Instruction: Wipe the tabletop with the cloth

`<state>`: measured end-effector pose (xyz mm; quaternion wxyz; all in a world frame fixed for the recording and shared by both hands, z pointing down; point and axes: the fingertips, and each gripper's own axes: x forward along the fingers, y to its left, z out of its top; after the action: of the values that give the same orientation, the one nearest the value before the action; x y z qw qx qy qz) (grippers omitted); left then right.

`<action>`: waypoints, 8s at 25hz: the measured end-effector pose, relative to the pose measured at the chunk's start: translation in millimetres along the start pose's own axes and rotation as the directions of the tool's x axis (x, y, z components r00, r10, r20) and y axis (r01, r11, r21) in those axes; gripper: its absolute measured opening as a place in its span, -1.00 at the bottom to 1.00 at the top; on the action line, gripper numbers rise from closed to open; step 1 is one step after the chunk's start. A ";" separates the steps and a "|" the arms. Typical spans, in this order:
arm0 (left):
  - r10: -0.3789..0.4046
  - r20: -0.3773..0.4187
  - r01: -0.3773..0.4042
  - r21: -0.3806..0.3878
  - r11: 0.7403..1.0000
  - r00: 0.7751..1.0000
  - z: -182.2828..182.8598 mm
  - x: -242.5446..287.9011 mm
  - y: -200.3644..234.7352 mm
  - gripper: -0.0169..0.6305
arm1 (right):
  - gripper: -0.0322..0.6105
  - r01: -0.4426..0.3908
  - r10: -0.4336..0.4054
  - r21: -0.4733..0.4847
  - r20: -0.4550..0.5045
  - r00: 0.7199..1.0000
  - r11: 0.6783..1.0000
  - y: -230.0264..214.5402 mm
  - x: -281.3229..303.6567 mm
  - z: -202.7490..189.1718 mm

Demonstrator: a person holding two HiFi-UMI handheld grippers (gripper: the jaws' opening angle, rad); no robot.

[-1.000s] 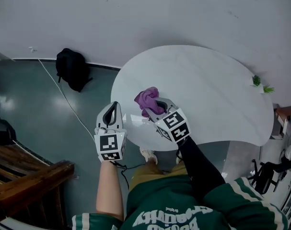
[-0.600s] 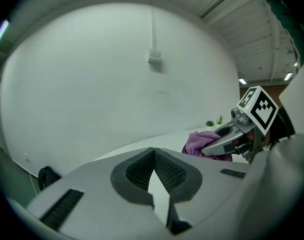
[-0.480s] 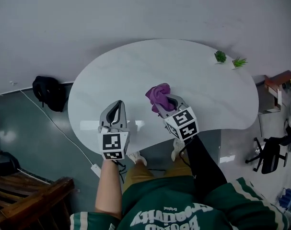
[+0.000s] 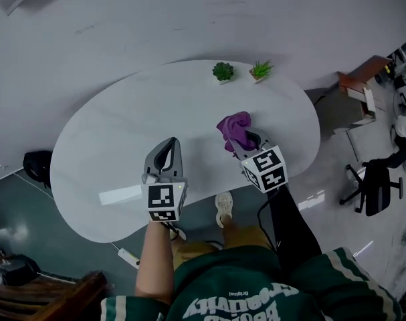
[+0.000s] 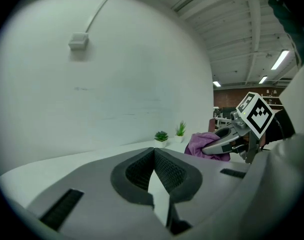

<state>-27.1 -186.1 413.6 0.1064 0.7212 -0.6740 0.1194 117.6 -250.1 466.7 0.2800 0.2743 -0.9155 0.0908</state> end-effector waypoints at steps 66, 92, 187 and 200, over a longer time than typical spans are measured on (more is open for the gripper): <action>-0.096 -0.080 0.095 -0.021 0.995 0.992 -46.7 29.2 -38.0 -0.95 | -0.62 0.170 -0.167 -0.010 -0.252 0.953 0.985 -64.4 -12.1 -119.0; 0.070 -0.069 -0.074 -0.050 0.996 0.995 -93.5 -157.6 194.9 -0.95 | -0.61 -0.027 0.000 -0.106 -0.251 0.968 0.994 222.8 108.0 -43.3; -0.306 -0.047 0.310 0.164 0.937 0.951 10.1 96.6 -279.2 -0.95 | -0.59 0.355 -0.355 -0.004 -0.019 0.935 0.935 -214.6 -187.3 -132.3; -0.279 -0.133 0.298 0.151 0.943 0.951 -13.6 109.9 -284.7 -0.95 | -0.59 0.350 -0.371 -0.125 -0.282 0.885 0.928 -243.9 -181.6 -216.2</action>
<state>263.4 -266.3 463.4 0.0982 0.8109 -0.5416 0.1988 478.3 -302.1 546.4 0.4376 0.4125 -0.7977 0.0453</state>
